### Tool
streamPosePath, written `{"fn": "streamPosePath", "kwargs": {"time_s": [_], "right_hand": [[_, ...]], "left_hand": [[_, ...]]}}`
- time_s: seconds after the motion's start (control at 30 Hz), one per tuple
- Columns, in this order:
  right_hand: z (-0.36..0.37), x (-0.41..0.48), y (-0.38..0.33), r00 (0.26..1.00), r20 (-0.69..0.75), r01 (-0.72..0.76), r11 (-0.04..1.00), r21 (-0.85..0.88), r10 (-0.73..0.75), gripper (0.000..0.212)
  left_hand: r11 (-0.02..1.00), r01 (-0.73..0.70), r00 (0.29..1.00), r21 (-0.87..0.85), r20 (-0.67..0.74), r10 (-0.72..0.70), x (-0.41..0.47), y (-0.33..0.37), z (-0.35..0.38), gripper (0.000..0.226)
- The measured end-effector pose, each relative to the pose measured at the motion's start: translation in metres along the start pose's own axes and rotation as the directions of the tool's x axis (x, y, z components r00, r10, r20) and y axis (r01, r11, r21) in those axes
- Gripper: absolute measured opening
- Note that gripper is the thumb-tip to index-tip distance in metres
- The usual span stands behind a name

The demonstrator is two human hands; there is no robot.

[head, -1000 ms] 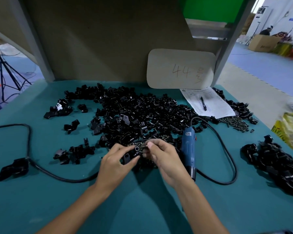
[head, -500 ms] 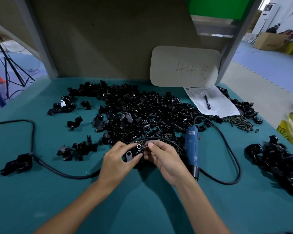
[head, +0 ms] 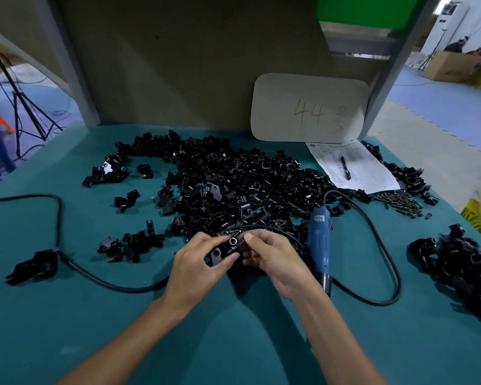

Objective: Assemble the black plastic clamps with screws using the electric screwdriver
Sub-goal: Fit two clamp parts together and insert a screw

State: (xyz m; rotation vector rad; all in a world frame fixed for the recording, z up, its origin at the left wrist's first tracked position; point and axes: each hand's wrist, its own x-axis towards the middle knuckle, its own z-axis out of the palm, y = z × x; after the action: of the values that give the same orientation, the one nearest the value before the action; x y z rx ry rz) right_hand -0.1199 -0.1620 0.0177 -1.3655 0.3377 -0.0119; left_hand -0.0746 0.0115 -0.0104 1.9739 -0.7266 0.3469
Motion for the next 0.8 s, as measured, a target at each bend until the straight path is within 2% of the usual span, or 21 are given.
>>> {"fn": "streamPosePath", "kwargs": {"time_s": [0.1, 0.23, 0.3, 0.33, 0.4, 0.43, 0.47, 0.6, 0.7, 0.8], "right_hand": [[0.001, 0.002, 0.0, 0.999, -0.027, 0.026, 0.977, -0.213, -0.032, 0.018], [-0.003, 0.0, 0.0, 0.999, 0.018, 0.052, 0.969, -0.24, -0.049, 0.014], [-0.005, 0.0, -0.003, 0.997, 0.044, 0.068, 0.945, -0.32, -0.057, 0.013], [-0.005, 0.0, -0.004, 0.997, 0.049, 0.079, 0.909, -0.41, -0.065, 0.017], [-0.004, 0.001, -0.005, 0.991, 0.06, 0.131, 0.748, -0.651, -0.121, 0.034], [-0.003, 0.001, -0.005, 0.984, 0.08, 0.167, 0.662, -0.731, -0.16, 0.04], [-0.003, 0.0, -0.005, 0.977, 0.106, 0.198, 0.62, -0.759, -0.183, 0.043], [-0.008, 0.001, -0.011, 0.977, 0.193, 0.2, 0.691, -0.695, -0.088, 0.036], [-0.009, 0.001, -0.015, 0.974, 0.21, 0.211, 0.666, -0.716, -0.084, 0.039], [-0.01, 0.001, -0.016, 0.98, 0.197, 0.164, 0.725, -0.669, -0.04, 0.027]], "left_hand": [[1.0, -0.003, 1.0, 0.009, -0.007, 0.003, 0.0, 0.0, 0.0, 0.042], [1.0, 0.0, 1.0, 0.01, -0.019, 0.0, 0.001, 0.001, 0.0, 0.041], [1.0, -0.004, 1.0, 0.007, -0.012, 0.004, 0.0, 0.002, 0.0, 0.041], [1.0, -0.011, 1.0, 0.009, -0.003, 0.011, 0.0, 0.002, 0.0, 0.041], [0.999, -0.034, 0.999, 0.019, 0.018, 0.034, -0.001, 0.002, 0.0, 0.041], [0.999, -0.044, 0.999, 0.026, 0.024, 0.044, -0.001, 0.002, 0.001, 0.041], [0.999, -0.045, 0.999, 0.027, 0.024, 0.044, -0.001, 0.002, 0.001, 0.041], [0.999, -0.043, 0.999, 0.013, 0.022, 0.043, -0.001, 0.003, -0.001, 0.04], [0.999, -0.042, 0.999, 0.013, 0.025, 0.041, -0.001, 0.004, -0.001, 0.041], [1.0, -0.021, 1.0, -0.003, 0.021, 0.021, -0.001, 0.004, -0.002, 0.041]]}}
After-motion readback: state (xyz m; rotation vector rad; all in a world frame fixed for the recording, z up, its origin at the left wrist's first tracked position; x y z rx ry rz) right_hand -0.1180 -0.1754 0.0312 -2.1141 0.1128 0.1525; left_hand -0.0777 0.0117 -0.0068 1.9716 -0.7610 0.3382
